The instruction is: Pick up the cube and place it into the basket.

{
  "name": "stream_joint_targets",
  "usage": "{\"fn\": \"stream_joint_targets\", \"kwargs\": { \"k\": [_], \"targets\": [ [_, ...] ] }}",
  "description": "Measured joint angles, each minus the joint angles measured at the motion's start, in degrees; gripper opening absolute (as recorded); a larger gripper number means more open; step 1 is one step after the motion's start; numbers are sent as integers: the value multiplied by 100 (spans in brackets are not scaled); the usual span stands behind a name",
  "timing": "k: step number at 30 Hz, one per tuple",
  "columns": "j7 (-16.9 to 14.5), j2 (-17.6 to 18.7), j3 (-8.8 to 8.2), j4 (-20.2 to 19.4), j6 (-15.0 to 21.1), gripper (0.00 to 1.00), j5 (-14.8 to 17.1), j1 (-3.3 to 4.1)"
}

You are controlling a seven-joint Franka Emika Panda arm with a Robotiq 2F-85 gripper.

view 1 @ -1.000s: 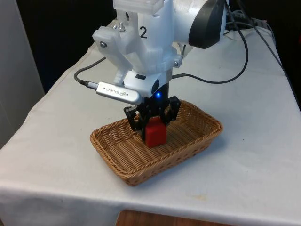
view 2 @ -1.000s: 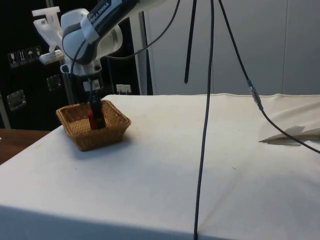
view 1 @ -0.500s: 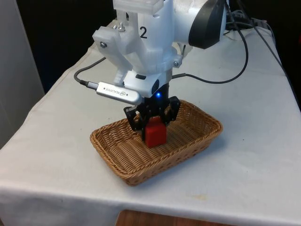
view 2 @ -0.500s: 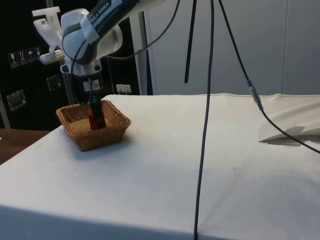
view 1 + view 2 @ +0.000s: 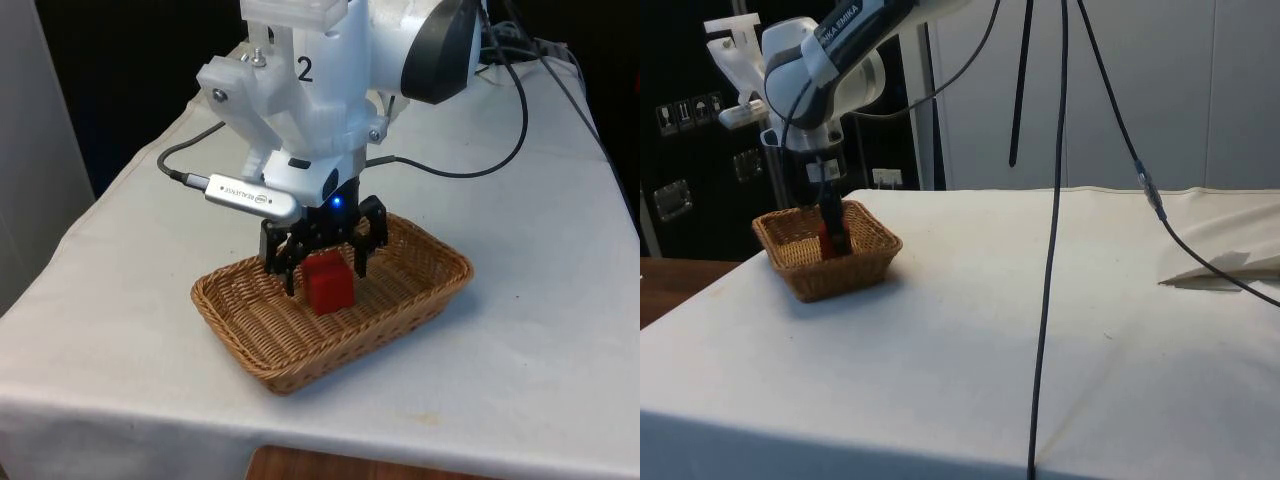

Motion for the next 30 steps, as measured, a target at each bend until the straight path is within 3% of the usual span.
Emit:
{"fn": "stream_joint_targets", "kwargs": {
  "k": [9, 23, 30],
  "targets": [
    [0, -23, -11, 34, -17, 100, 0, 6],
    [0, -401, -143, 57, -447, 100, -69, 97],
    [0, -590, -172, 57, -653, 100, -103, 103]
  ]
}}
